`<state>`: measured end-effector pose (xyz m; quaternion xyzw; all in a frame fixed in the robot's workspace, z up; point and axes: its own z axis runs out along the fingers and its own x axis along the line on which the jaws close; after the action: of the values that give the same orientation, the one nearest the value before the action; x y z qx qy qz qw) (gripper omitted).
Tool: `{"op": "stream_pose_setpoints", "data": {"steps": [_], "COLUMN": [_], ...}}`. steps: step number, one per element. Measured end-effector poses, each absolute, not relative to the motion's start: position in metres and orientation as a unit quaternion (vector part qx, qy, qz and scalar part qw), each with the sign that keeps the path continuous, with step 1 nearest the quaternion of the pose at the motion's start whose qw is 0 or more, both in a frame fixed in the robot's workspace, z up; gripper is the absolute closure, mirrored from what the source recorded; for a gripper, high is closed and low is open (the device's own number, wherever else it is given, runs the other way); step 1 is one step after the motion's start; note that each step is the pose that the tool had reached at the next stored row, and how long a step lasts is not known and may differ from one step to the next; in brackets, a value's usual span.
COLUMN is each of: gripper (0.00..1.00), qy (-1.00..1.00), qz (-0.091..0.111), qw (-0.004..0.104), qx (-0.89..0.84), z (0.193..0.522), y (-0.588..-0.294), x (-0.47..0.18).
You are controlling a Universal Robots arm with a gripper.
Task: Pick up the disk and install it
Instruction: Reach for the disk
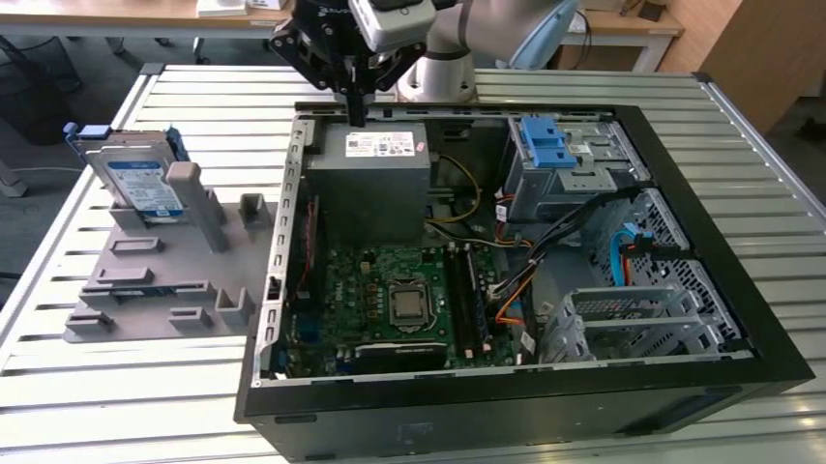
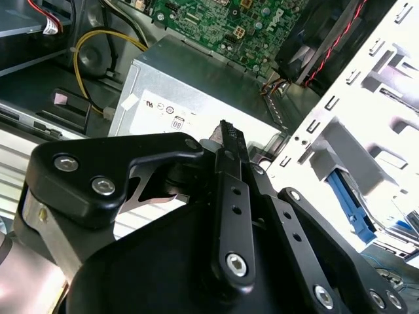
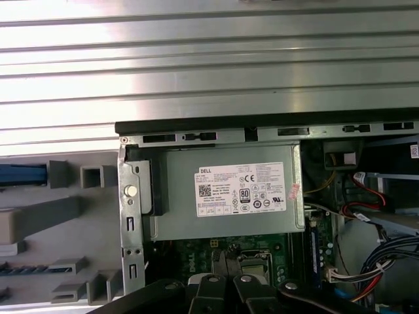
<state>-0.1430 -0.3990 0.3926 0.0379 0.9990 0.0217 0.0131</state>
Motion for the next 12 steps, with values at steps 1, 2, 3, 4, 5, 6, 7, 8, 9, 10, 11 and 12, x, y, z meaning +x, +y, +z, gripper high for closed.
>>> {"op": "stream_pose_setpoints", "data": {"steps": [1, 2, 3, 4, 5, 6, 7, 8, 9, 10, 11, 12], "gripper": [0.89, 0.89, 0.89, 0.89, 0.89, 0.89, 0.89, 0.89, 0.89, 0.89, 0.89, 0.89], "qy": [0.999, 0.999, 0.999, 0.999, 0.999, 0.999, 0.999, 0.999, 0.999, 0.999, 0.999, 0.999], "qz": [0.022, 0.022, 0.022, 0.022, 0.022, 0.022, 0.022, 0.022, 0.022, 0.022, 0.022, 0.022], "qw": [0.013, 0.013, 0.013, 0.013, 0.013, 0.013, 0.013, 0.013, 0.013, 0.013, 0.013, 0.013], "qx": [0.038, 0.038, 0.038, 0.038, 0.038, 0.038, 0.038, 0.038, 0.038, 0.038, 0.038, 0.038], "z": [0.393, 0.392, 0.392, 0.392, 0.392, 0.392, 0.392, 0.392, 0.392, 0.392, 0.392, 0.392], "y": [-0.399, -0.399, -0.399, -0.399, -0.399, -0.399, -0.399, -0.399, -0.399, -0.399, -0.399, -0.399], "x": [-0.144, -0.146, -0.147, -0.148, -0.149, -0.151, -0.152, -0.153, -0.154, -0.154, -0.155, -0.156]}}
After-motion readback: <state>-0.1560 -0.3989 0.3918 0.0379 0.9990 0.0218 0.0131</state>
